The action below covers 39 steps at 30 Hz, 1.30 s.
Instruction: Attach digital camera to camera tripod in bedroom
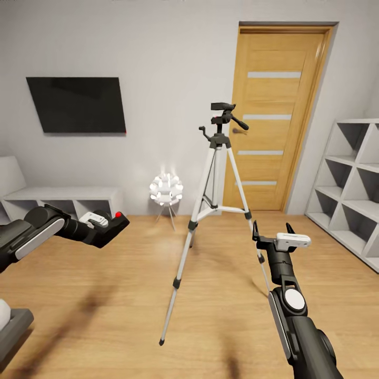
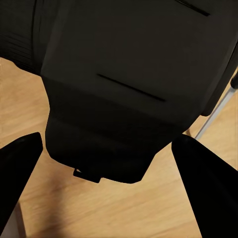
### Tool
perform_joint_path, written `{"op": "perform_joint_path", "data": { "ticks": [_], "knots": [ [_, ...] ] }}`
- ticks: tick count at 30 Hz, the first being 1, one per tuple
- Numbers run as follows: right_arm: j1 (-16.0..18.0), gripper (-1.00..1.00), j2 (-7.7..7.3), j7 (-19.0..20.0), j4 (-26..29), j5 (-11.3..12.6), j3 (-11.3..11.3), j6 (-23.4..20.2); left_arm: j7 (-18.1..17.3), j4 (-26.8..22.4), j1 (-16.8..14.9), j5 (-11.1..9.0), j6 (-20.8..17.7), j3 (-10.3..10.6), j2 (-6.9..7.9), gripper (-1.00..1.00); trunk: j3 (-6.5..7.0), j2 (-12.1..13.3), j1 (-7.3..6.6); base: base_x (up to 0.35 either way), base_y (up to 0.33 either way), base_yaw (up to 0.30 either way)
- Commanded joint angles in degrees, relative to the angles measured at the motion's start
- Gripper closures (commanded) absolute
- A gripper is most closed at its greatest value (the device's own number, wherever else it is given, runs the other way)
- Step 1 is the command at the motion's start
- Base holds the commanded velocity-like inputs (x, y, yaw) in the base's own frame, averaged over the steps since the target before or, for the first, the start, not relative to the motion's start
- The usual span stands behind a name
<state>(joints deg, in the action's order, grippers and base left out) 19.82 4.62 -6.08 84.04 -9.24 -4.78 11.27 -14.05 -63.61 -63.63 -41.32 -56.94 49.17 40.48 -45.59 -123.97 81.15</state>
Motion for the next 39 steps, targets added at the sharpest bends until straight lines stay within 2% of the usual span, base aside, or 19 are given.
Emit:
{"op": "perform_joint_path", "data": {
  "ticks": [1,39],
  "knots": [
    [0.04,-1.00,0.04,-0.25,-0.01,-0.60,-0.05,0.06,-0.54,-0.02,-0.10,0.54,-0.01,0.17,0.04,1.00,0.12,0.39,-0.23,0.000,0.000,0.000],
    [0.01,-1.00,0.04,-0.25,-0.01,-0.60,-0.05,0.06,-0.54,1.89,-0.09,0.62,0.07,0.22,-0.92,1.00,6.94,15.63,-8.58,0.000,0.000,0.000]
  ]
}}
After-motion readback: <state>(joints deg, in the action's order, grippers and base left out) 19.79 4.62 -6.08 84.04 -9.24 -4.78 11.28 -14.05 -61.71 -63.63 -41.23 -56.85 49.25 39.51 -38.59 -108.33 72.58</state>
